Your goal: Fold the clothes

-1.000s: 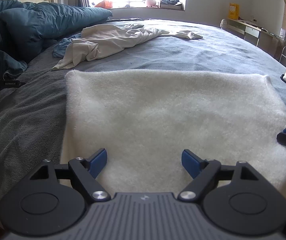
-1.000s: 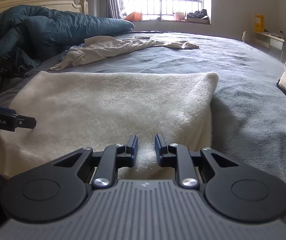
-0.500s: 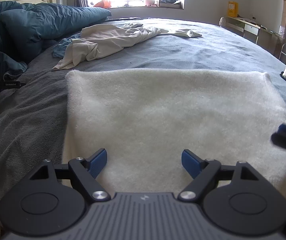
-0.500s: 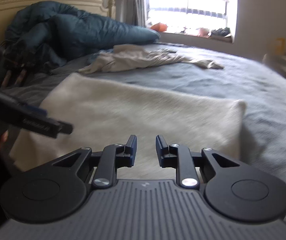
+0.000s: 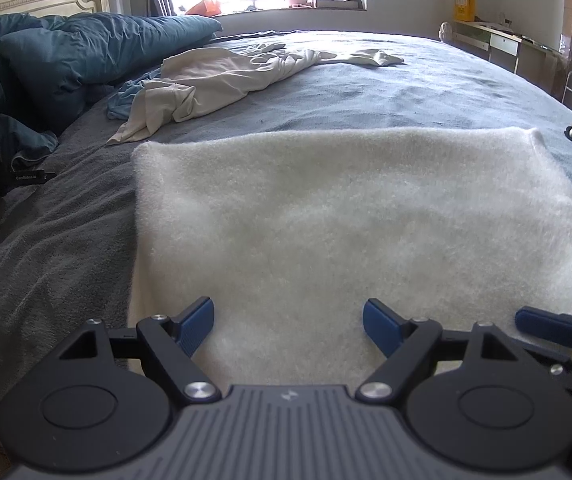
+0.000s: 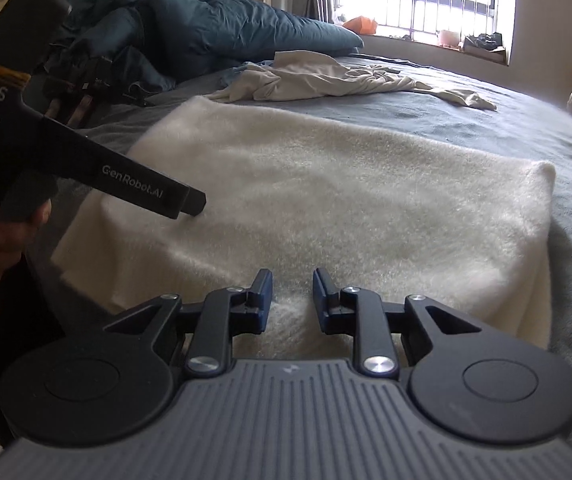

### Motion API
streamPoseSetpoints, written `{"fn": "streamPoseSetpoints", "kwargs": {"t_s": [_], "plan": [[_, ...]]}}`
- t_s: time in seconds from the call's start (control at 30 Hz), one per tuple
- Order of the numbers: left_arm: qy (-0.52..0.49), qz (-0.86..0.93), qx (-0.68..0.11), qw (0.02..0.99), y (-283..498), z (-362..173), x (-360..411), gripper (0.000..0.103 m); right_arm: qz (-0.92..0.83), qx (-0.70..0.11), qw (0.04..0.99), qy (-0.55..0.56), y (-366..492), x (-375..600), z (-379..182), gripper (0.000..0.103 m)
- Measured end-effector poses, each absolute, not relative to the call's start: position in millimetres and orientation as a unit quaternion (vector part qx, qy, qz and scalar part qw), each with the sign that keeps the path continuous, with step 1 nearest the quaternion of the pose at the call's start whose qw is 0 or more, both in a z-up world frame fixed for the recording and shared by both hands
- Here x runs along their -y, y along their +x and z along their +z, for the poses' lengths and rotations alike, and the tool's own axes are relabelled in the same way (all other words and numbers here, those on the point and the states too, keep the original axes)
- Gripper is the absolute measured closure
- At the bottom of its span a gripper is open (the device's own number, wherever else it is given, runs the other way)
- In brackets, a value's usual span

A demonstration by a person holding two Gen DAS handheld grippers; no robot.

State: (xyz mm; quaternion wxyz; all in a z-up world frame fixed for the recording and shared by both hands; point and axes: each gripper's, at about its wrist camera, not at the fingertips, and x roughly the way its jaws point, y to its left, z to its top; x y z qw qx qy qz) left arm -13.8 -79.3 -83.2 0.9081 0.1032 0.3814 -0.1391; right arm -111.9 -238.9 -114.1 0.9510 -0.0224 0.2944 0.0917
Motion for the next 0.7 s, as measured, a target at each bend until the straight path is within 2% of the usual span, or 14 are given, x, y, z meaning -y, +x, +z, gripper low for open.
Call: {"fn": "streamPoseSetpoints", "kwargs": {"t_s": [0.27, 0.5, 0.7], "plan": [[0.101, -0.144, -0.375, 0.91, -16, -85, 77, 0.019, 0.092, -0.295, 0.951, -0.022, -120, 237, -119, 0.081], [0.038, -0.19, -0.348, 0.917, -37, -79, 54, 0.018, 0.096, -0.288, 0.953, -0.027, -137, 238, -118, 0.081], [-0.016, -0.261, -0.331, 0.907, -43, -71, 56, 0.017, 0.074, -0.233, 0.97, -0.002, -151, 257, -95, 0.081]]}}
